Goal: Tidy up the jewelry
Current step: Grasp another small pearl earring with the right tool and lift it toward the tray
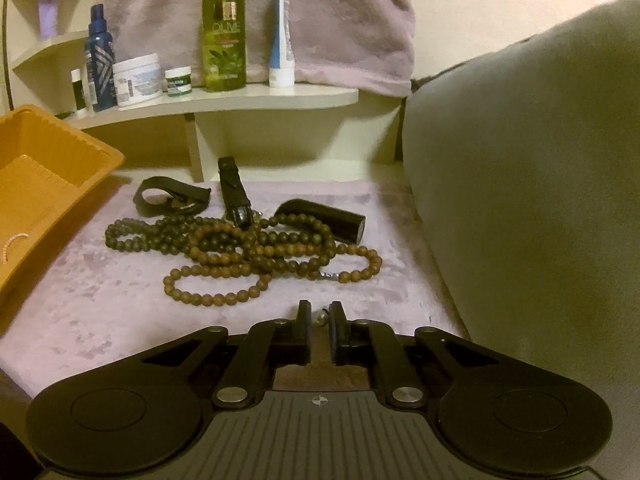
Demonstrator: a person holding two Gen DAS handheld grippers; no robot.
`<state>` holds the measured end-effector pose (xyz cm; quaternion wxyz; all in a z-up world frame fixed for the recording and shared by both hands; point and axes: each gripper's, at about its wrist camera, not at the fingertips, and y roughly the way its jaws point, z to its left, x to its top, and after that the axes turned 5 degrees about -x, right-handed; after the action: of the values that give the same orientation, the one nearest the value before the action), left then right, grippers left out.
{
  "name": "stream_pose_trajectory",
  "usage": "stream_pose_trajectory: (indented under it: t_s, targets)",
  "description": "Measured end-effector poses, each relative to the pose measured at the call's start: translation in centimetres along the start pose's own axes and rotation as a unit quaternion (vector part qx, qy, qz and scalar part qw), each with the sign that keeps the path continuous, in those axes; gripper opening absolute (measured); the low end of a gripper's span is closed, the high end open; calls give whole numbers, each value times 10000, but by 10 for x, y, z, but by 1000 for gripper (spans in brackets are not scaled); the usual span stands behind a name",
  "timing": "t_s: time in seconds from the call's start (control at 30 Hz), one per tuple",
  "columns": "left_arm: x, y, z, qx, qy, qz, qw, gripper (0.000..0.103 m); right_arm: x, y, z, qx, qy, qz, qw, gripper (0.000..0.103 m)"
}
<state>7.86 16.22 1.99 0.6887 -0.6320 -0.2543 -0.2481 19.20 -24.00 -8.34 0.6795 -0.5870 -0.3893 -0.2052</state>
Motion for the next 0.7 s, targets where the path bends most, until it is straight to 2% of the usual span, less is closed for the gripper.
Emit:
stream_pose_trajectory:
  t_s: [0.27, 0.47, 0.7]
  targets:
    - [0, -1, 0, -18, 0, -15, 10000, 12, 25, -25, 28, 429, -193, -378, 9982, 8]
    - [0, -1, 0, -30, -2, -20, 10000, 12, 47, -39, 73, 1191, -409, -579, 9904, 8]
    - [1, -1, 0, -41, 4, -24, 10000, 12, 53, -39, 135, 2011, -744, -544, 9752, 8]
